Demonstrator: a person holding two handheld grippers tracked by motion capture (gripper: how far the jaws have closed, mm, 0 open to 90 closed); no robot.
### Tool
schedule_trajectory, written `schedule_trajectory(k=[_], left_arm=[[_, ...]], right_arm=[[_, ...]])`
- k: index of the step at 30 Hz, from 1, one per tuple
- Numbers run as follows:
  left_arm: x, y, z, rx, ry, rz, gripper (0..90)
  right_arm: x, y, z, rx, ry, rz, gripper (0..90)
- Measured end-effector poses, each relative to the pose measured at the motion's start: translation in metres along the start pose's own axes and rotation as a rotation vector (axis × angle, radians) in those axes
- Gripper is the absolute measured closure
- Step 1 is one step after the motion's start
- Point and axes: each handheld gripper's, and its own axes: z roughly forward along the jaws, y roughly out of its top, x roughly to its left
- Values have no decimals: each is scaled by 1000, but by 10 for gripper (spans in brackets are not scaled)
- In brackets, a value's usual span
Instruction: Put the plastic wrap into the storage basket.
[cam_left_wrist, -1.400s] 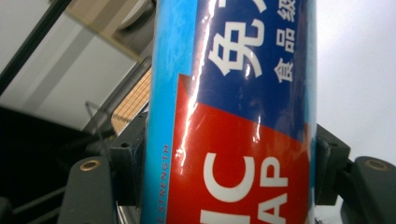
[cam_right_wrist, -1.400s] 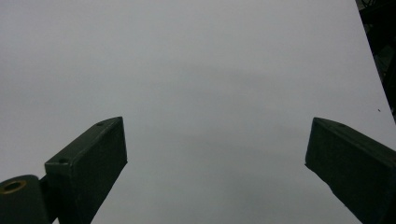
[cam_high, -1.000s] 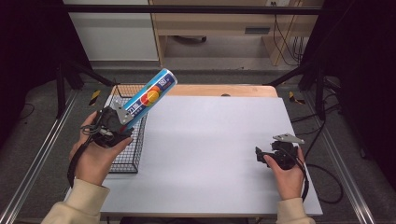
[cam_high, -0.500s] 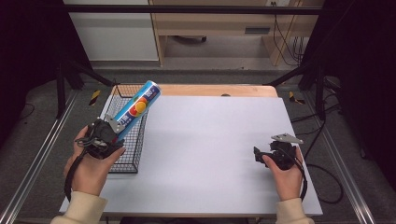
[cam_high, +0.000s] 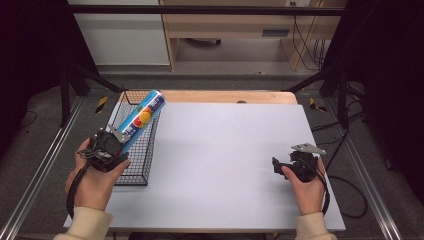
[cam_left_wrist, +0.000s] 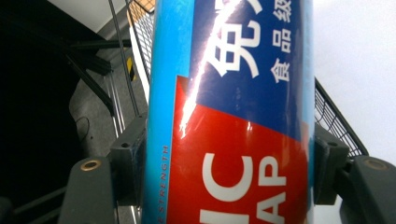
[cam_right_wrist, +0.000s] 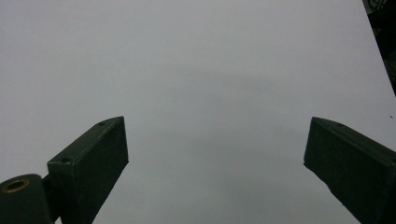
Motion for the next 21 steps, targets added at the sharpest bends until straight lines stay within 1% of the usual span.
schedule_trajectory(k=[7,8,13,17,18,21], left_arm=[[1,-4,2,19,7,-1,314],[1,-5,3,28,4,-3,314],[3,-8,5,35,7,-10,314],[3,-11,8,51,-4,-15,314],[2,-11,9,55,-5,-15,314],[1,-10,11,70,-16,-17,314]], right_arm=[[0,0,0,1,5,-2,67],[1,0,0,0,6,1,67],[0,0,0,2,7,-2,68],[1,0,1,6,8,-4,68],[1,0,1,5,9,-9,68],[1,0,0,4,8,-5,68]])
